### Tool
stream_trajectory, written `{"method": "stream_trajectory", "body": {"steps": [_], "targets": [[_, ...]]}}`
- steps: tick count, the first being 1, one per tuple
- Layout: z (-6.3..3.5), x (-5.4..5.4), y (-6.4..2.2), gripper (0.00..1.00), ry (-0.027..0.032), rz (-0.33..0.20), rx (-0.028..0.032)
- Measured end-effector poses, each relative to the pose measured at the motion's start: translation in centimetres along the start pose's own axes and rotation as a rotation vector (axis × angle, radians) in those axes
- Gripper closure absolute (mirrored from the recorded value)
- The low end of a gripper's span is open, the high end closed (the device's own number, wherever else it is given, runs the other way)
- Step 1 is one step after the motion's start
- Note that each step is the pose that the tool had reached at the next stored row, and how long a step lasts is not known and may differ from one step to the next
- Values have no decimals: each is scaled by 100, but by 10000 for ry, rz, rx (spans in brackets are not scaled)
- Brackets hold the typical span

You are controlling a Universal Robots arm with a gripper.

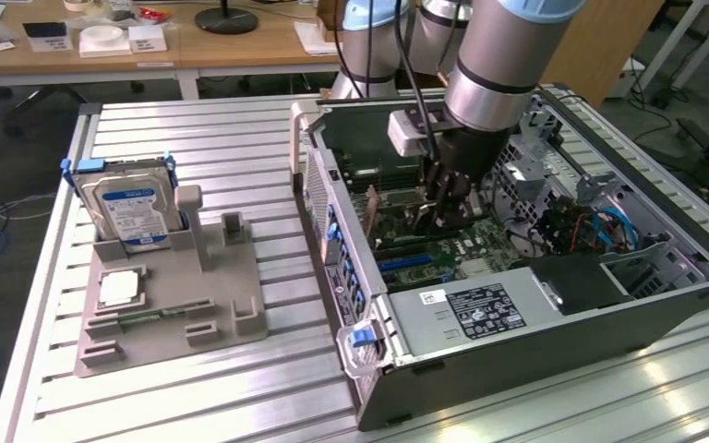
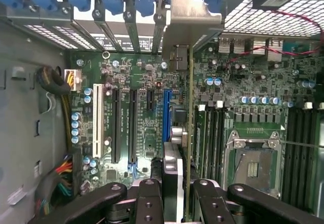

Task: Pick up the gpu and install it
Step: 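Insert the gpu into the slot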

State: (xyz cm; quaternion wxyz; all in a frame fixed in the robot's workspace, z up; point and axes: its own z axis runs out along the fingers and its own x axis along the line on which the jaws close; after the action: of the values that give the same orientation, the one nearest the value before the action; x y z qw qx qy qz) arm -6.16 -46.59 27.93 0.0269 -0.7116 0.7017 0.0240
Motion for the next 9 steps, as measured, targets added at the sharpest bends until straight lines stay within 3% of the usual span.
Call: {"method": "stream_trajectory", "body": {"steps": [9], "targets": [[162,11,24,72,-1,-14,-2]]}}
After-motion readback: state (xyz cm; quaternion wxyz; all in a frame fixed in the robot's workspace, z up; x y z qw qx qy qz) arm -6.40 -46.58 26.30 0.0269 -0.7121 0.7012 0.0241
